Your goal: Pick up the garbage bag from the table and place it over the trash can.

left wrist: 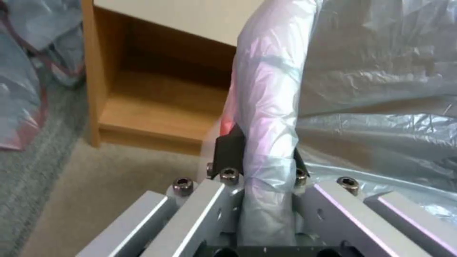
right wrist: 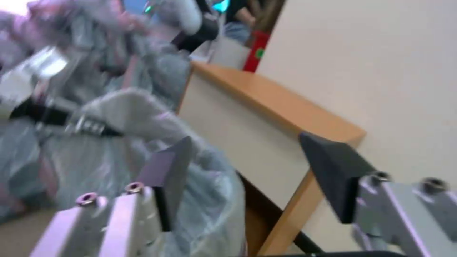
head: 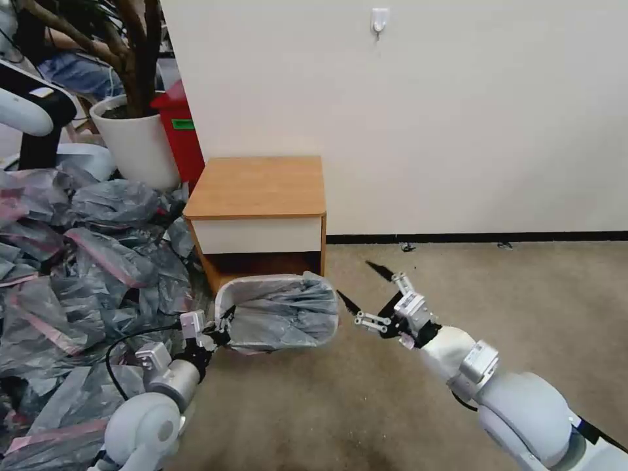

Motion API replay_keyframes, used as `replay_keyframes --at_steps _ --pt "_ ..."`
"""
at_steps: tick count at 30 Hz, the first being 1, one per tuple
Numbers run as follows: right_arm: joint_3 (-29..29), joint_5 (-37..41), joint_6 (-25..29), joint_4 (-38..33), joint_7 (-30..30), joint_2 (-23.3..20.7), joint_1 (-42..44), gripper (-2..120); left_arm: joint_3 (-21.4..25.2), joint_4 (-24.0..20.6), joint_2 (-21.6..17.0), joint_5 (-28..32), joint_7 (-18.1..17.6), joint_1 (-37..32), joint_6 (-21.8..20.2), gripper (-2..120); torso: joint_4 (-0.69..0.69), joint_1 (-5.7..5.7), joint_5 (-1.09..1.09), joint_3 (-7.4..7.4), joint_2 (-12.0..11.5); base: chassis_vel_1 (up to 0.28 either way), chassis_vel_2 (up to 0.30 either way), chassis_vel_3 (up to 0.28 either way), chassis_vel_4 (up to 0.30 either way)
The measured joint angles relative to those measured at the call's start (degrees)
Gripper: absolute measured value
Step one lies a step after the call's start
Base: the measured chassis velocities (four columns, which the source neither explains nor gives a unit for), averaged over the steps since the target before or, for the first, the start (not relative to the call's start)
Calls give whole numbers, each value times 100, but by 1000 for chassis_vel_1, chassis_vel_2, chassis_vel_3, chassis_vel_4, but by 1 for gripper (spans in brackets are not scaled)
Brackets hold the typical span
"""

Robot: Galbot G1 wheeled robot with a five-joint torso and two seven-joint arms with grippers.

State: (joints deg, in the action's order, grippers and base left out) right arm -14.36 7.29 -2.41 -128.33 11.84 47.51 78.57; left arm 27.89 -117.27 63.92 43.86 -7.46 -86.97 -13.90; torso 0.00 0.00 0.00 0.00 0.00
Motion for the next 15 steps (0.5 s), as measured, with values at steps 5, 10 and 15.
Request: replay_keyframes --at_steps 5,10,15 --pt "174 -350 -152 35 579 -40 -201 40 -54 -110 25 -651 -67 -13 22 3 0 0 -1 0 0 0 0 0 0" --pt "417 -689 -305 101 1136 35 -461 24 -169 -276 146 -1386 -172 -104 26 3 0 0 0 0 0 0 0 0 0" --pt "702 -979 -550 220 1352 181 -736 10 -316 -408 261 -1829 -331 -195 19 3 1 0 0 0 0 0 0 0 0"
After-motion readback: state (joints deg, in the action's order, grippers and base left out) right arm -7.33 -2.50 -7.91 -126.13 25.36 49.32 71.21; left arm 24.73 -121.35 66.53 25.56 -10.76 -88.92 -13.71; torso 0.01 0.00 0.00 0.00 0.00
